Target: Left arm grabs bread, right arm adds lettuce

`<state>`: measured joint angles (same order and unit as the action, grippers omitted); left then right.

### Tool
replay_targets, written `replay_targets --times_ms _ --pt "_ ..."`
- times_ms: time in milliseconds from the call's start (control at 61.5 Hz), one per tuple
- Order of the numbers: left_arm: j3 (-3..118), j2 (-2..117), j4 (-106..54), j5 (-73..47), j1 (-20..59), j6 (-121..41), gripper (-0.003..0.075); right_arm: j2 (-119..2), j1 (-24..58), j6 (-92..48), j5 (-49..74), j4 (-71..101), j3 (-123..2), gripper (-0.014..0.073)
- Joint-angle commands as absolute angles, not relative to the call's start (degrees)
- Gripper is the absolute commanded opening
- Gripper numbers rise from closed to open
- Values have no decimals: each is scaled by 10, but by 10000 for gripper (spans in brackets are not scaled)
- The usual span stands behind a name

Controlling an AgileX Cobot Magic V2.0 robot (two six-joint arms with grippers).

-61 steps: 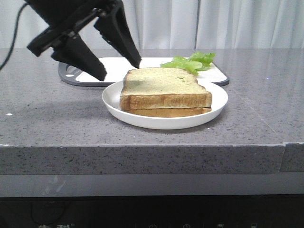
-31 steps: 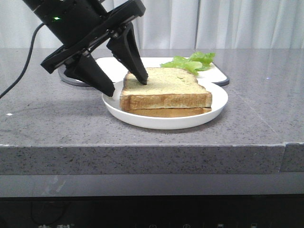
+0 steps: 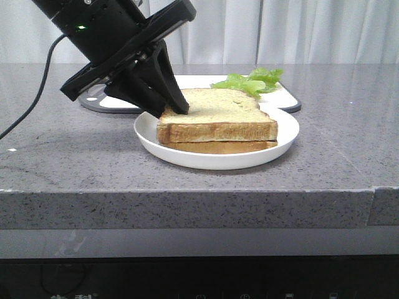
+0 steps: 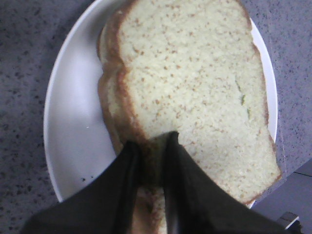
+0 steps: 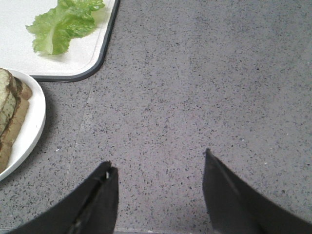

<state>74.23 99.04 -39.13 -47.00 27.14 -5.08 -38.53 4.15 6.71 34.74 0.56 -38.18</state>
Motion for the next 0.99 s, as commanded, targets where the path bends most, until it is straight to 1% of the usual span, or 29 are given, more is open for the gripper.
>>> replay_targets --times_ms 0,114,455,699,813,976 --pt "759 970 -405 -453 276 -51 29 -388 41 66 310 0 -401 419" --pt "759 964 -405 -453 276 -51 -22 -388 41 66 310 0 -401 419" --pt "759 884 -404 -453 276 -51 -20 -388 41 66 310 0 -401 419" --pt "759 777 -345 -479 276 -51 -20 -388 41 66 305 0 -401 419" --pt "734 718 -324 -481 276 -51 -20 -388 41 66 304 0 -401 419" --pt "656 635 -313 -466 257 -50 -20 -412 41 66 304 17 -407 419"
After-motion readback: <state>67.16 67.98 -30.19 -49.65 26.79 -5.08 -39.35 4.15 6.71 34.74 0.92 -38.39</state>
